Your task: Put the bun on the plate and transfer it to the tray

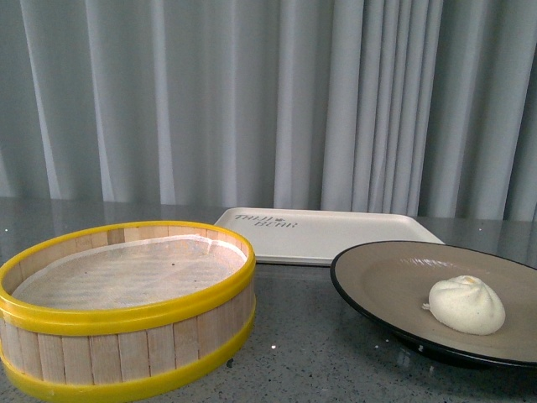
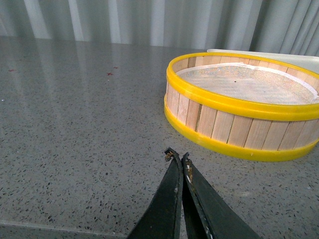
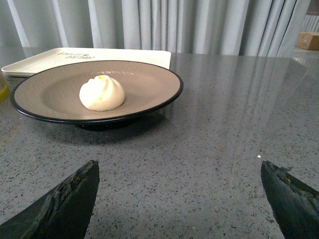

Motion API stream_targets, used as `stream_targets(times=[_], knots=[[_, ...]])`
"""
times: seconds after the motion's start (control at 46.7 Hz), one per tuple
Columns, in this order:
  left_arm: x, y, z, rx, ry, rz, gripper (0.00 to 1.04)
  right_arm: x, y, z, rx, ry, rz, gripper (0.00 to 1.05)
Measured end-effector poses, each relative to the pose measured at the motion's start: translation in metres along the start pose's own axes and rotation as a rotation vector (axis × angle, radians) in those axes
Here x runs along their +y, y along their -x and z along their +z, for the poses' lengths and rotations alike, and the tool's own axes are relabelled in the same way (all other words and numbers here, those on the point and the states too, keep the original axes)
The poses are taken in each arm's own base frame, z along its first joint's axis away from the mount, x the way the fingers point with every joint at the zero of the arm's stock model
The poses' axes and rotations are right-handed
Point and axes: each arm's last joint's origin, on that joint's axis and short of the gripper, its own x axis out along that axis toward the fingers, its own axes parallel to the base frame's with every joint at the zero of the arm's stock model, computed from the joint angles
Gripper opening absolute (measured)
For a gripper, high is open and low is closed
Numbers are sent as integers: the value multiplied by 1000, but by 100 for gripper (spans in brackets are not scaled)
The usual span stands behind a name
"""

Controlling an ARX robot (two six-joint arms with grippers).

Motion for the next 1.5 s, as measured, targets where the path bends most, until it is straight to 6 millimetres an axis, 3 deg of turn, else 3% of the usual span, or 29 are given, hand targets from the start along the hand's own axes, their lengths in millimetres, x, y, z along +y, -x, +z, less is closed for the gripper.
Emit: stream_targets(times=[0.429,0.9,1.371,1.436,1.5], knots=[[0,14,-3,7,0,0,4,0,0,0,0,0,0,96],[0,14,-3,7,0,0,99,0,0,0,0,0,0,96],[0,14,-3,7,0,0,98,0,0,0,6,11,-12,96],[0,14,-3,7,0,0,98,0,-4,5,11,136,-116,96],[0,14,-3,6,0,0,98,2,-11,26,14,319,-78,96]])
